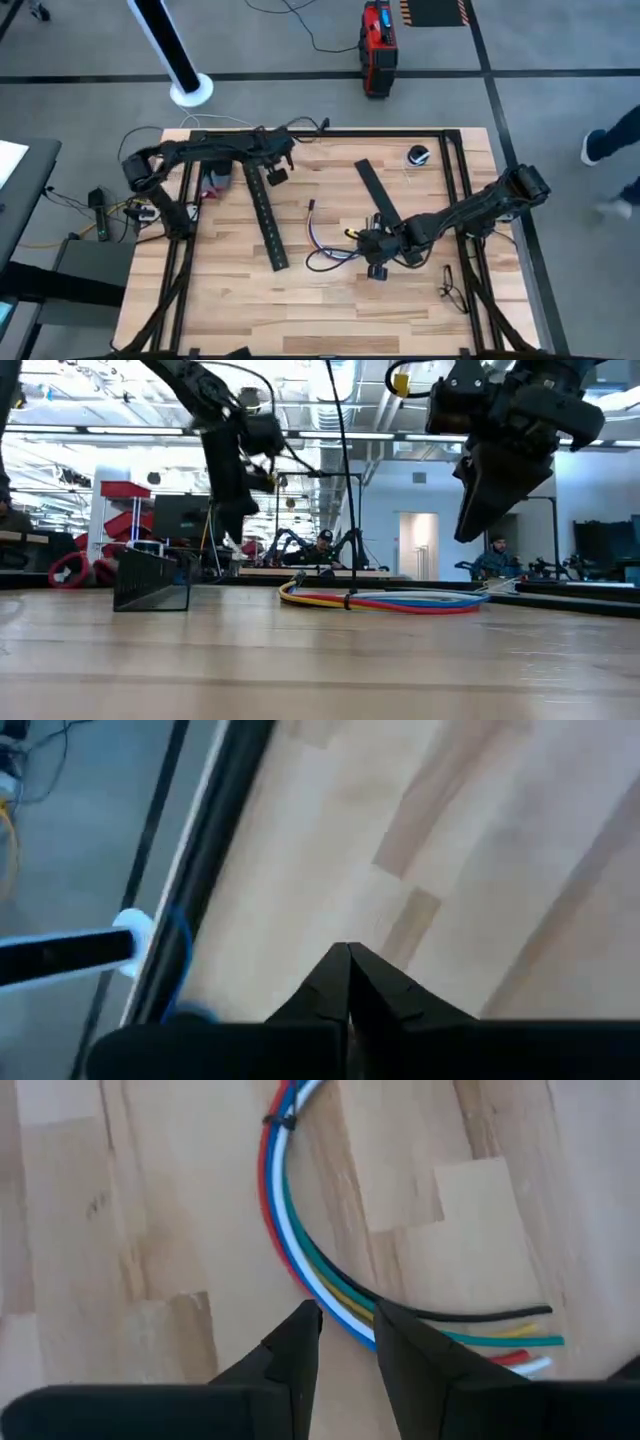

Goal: Ziptie cables
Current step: Put the zip tied cable into the black cable duct

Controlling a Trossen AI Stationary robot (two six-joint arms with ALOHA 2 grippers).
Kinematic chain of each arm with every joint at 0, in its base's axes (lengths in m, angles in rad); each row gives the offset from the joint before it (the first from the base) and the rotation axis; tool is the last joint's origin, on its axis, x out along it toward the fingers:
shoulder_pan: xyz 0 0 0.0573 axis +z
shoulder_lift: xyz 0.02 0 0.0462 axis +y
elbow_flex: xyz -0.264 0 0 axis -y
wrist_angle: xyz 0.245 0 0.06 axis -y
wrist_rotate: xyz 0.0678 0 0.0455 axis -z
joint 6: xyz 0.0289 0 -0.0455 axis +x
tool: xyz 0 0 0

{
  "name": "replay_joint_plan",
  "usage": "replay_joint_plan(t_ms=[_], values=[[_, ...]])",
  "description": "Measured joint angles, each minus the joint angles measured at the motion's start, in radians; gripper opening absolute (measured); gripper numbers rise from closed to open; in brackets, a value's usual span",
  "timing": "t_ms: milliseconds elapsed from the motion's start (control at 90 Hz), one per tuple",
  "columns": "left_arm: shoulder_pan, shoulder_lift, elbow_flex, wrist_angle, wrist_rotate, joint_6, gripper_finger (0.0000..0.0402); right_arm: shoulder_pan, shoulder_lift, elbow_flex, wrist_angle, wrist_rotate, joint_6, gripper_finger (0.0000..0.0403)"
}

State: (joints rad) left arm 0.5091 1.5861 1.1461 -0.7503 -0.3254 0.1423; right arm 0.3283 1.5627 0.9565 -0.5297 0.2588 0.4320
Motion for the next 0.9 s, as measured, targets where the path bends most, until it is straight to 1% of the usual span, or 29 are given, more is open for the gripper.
replay_joint_plan(t_ms=[56,111,167,211,333,456,544,622,656,722,811,900], values=[[-0.013,-0.058,-0.001,-0.046,0.115,-0.022,0.0,-0.005,0.0,0.0,-0.003,0.0,-0.014,0.0097],[-0.046,-0.115,-0.009,-0.056,0.217,-0.05,0.0,-0.004,0.0,0.0,-0.006,0.001,-0.03,0.0097],[-0.088,-0.171,-0.029,-0.067,0.277,-0.069,0.0,-0.004,0.0,0.0,-0.004,0.002,-0.046,0.0097],[-0.131,-0.21,-0.044,-0.084,0.296,-0.08,0.0,-0.004,0.0,0.0,0.0,0.003,-0.056,0.0097],[-0.26,-0.298,-0.101,-0.107,0.316,-0.132,0.0,-0.004,0.0,0.0,0.013,0.006,-0.069,0.0097],[-0.4,-0.361,-0.176,-0.122,0.347,-0.228,0.0,-0.004,0.027,0.0,0.067,0.0,-0.067,0.0097],[-0.511,-0.399,-0.246,-0.125,0.353,-0.311,0.0,-0.006,0.064,0.0,0.146,-0.07,-0.04,0.0097],[-0.609,-0.428,-0.313,-0.117,0.366,-0.37,0.0,-0.018,0.104,0.0,0.211,-0.161,-0.026,0.0097],[-0.651,-0.438,-0.34,-0.107,0.369,-0.394,0.0,-0.019,0.118,0.0,0.238,-0.175,-0.025,0.0097],[-0.728,-0.453,-0.392,-0.1,0.348,-0.449,0.0,-0.009,0.144,0.005,0.248,-0.164,-0.02,0.0097],[-0.8,-0.461,-0.456,-0.07,0.295,-0.511,0.0,0.02,0.151,0.044,0.234,-0.081,-0.005,0.0097],[-0.84,-0.452,-0.512,-0.031,0.248,-0.545,0.0,0.045,0.136,0.101,0.216,-0.016,0.052,0.0097]])
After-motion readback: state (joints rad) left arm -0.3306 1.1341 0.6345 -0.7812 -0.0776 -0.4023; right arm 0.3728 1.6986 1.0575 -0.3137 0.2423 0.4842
